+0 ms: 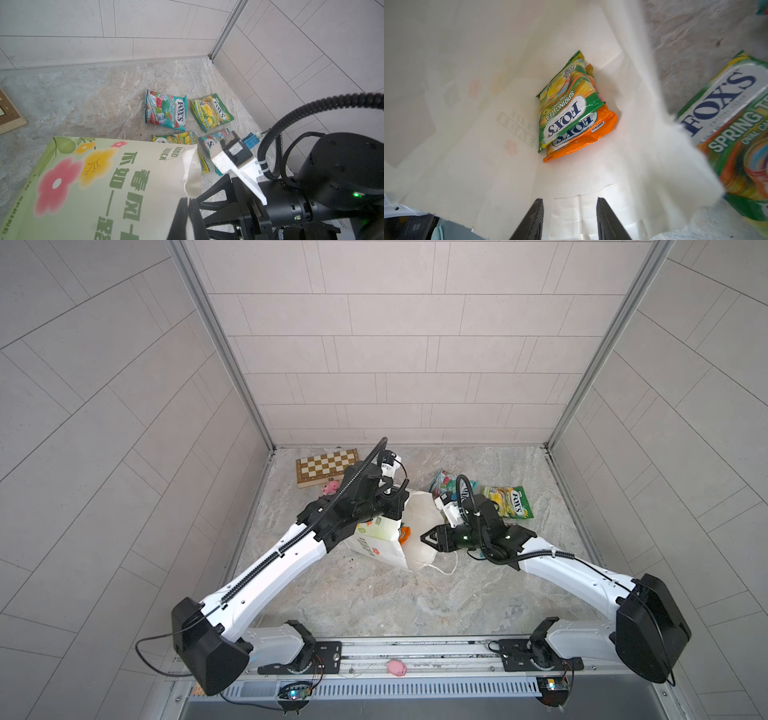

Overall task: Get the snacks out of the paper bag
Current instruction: 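Move the right gripper back over the bag opening, then lower the right gripper into the bag and grasp the green Spring Tea packet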

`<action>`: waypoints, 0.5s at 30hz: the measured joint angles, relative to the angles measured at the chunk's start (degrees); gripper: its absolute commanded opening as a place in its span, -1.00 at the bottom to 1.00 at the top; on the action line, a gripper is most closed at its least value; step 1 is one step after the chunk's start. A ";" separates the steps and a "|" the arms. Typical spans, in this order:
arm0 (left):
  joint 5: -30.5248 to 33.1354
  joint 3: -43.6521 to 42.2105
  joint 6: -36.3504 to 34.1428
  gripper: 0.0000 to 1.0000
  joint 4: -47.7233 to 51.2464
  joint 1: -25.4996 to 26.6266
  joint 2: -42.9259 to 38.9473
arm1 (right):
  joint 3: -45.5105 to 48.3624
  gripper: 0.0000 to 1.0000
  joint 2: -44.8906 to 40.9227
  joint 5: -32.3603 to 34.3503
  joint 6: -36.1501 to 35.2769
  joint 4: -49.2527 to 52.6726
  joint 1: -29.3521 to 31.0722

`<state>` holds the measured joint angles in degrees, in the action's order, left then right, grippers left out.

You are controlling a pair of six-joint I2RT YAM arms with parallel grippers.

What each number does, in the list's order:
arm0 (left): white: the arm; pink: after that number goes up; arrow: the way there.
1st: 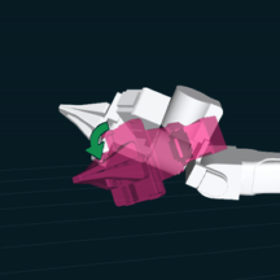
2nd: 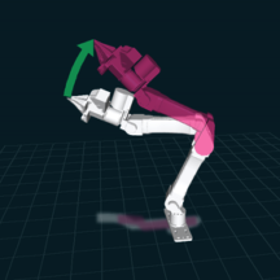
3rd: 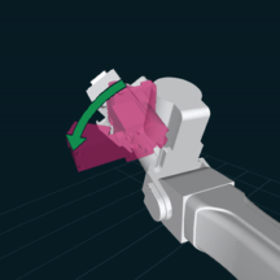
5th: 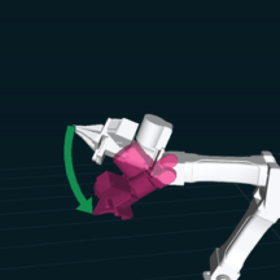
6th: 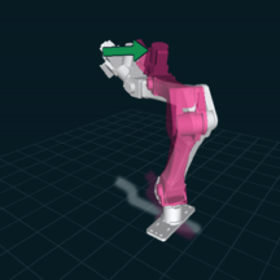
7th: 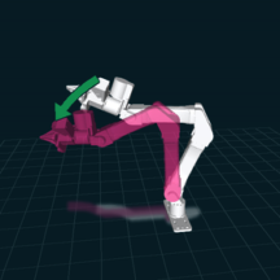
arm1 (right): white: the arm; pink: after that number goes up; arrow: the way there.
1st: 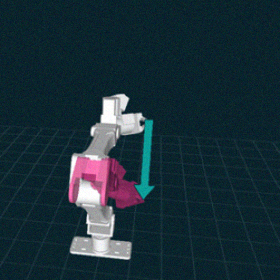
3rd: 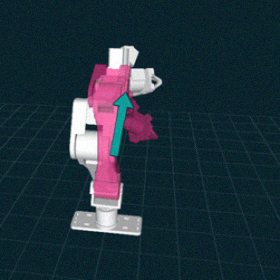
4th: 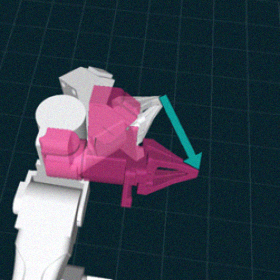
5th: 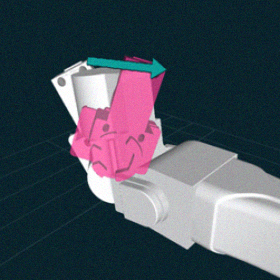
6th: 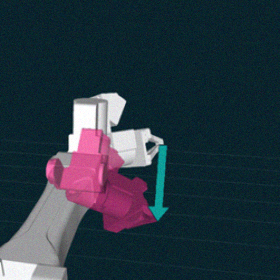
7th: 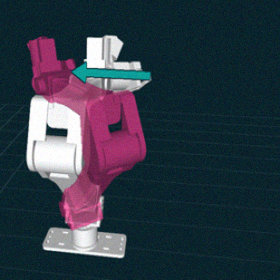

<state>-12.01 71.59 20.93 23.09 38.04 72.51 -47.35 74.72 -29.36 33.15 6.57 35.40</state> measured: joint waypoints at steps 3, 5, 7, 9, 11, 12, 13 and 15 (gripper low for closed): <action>0.00 0.00 0.02 -1.00 0.04 0.00 0.00 | -0.37 -0.15 1.51 1.40 -0.59 0.02 2.10; 0.00 0.00 0.02 -1.00 0.15 0.00 0.00 | -0.66 -0.15 2.36 2.10 -1.31 0.04 3.28; 0.00 0.00 0.04 -1.00 0.24 0.00 0.00 | -1.14 -0.15 3.43 3.23 -2.38 0.11 4.50; -0.07 0.00 0.07 -1.00 0.33 0.00 0.00 | -2.01 -0.15 4.76 4.20 -3.17 0.24 5.57; -0.26 0.00 0.07 -1.00 0.35 0.00 0.00 | -3.10 -0.14 6.43 5.07 -3.76 0.33 6.47; -0.35 0.00 0.07 -1.00 0.35 -0.02 0.00 | -3.58 -0.14 7.28 5.53 -4.00 0.33 6.88; -0.39 0.00 0.07 -1.00 0.35 0.00 0.00 | -4.02 -0.14 8.09 6.16 -4.15 0.33 7.32; -0.44 0.00 0.07 -1.00 0.35 0.00 0.00 | -4.76 -0.14 9.60 7.78 -4.22 0.33 7.93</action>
<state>-12.45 71.59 20.99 23.44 38.04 72.51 -52.12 84.31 -21.58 28.93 6.90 43.33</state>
